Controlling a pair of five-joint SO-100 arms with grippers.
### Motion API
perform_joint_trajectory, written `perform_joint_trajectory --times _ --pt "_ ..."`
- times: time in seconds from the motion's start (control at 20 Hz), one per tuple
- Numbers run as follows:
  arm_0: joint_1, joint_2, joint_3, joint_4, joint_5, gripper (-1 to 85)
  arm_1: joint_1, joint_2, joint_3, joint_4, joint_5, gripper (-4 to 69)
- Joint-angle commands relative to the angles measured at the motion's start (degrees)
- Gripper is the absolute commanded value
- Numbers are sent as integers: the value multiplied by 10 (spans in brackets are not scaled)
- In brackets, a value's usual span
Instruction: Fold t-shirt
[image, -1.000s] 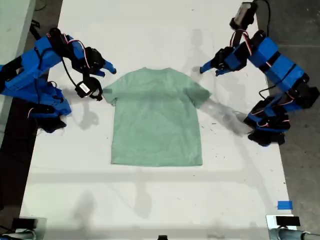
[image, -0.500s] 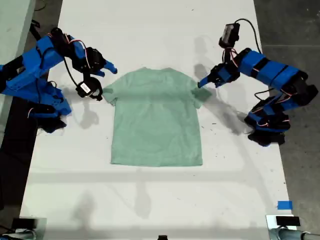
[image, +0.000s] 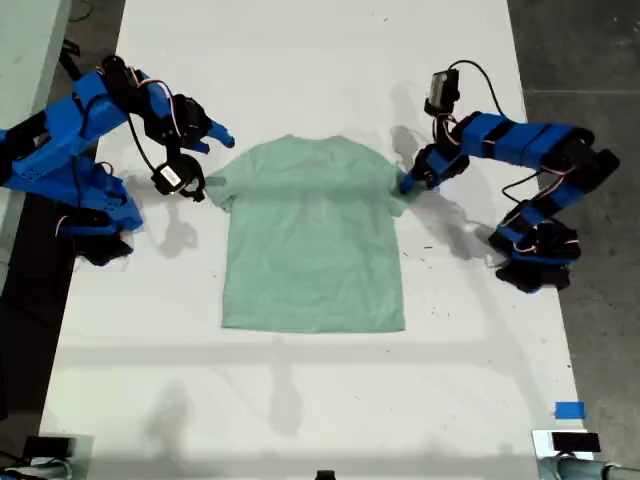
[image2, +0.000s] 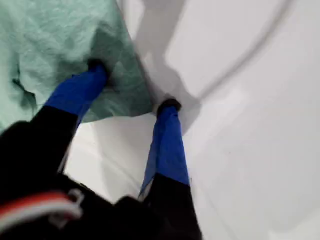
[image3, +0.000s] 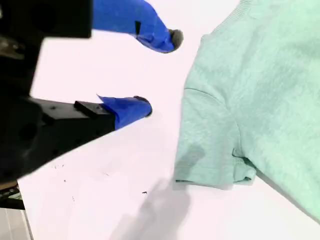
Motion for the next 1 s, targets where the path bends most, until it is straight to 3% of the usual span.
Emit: perform_joint_trajectory --times 0.0,0.2,0.25,0.55,0.8,0.95 --pt "6 3 -11 -12 3 202 8 -33 -52 10 -9 92" --pt "8 4 -11 -12 3 197 15 -40 -90 58 -10 13" --pt "8 4 -11 -11 3 197 18 -35 -112 91 -8 -12" --pt "10 4 -11 -11 3 192 6 24 -310 316 -3 -12" --pt "10 3 -9 -13 3 193 -118 -88 -561 396 101 -12" --pt "10 3 -4 -13 3 192 -180 -185 -719 407 156 -11"
